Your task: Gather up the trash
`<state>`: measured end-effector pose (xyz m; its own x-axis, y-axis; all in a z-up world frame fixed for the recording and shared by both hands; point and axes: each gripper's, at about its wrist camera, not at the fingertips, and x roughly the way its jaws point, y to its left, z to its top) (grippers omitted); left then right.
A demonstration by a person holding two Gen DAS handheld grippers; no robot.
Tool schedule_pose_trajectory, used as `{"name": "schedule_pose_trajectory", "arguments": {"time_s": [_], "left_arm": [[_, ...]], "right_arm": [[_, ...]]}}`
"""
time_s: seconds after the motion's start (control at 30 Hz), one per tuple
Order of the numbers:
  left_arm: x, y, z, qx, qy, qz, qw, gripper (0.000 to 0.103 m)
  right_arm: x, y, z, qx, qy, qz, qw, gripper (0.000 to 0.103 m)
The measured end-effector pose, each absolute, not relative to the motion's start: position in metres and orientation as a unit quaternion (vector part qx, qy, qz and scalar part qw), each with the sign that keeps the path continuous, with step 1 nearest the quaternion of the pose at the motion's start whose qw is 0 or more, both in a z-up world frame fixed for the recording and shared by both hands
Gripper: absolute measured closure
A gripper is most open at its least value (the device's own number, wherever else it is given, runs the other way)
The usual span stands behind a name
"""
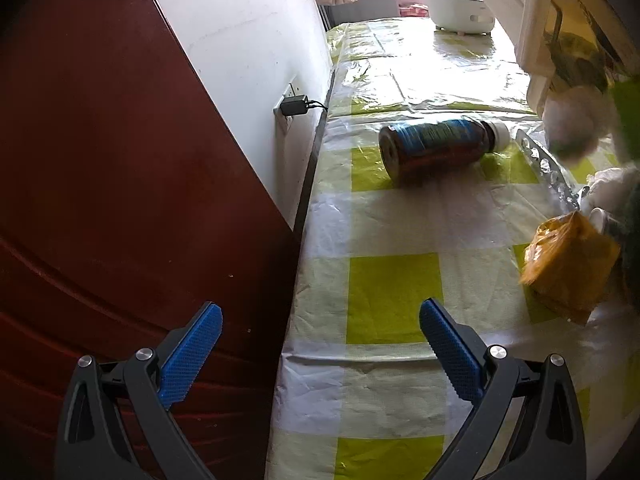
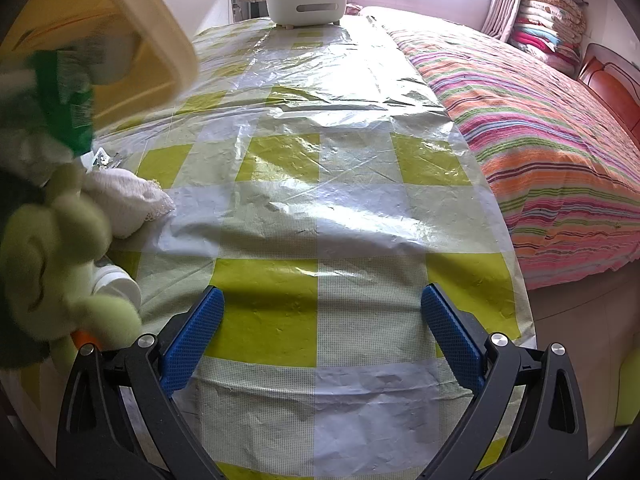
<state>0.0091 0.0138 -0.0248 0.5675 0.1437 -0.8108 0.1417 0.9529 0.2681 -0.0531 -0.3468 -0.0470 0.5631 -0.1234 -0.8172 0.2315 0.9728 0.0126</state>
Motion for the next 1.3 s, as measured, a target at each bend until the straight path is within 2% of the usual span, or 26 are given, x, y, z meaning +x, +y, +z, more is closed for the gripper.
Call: {"name": "schedule_pose_trajectory", "arguments": {"time_s": [0.73, 1.03, 1.3], "left_arm": [[0.0, 0.006, -0.026, 0.168, 0.464, 0.001, 0.87, 0.006], [-0.015, 0.009, -0.009, 0.208, 0.435, 0.007, 0.876, 0.006], [-0.033, 0.031, 0.013, 0.167, 0.421, 0.0, 0.892, 0.006]], "right_arm": [[-0.053, -0.347, -0.047, 0.059, 0.456, -0.101, 0.882, 0.006], [-0.053, -0.347, -0.047, 0.059, 0.456, -0.101, 0.882, 0.006], [-0.053, -0.347, -0.047, 0.059, 0.456, -0.101, 0.882, 0.006]]}}
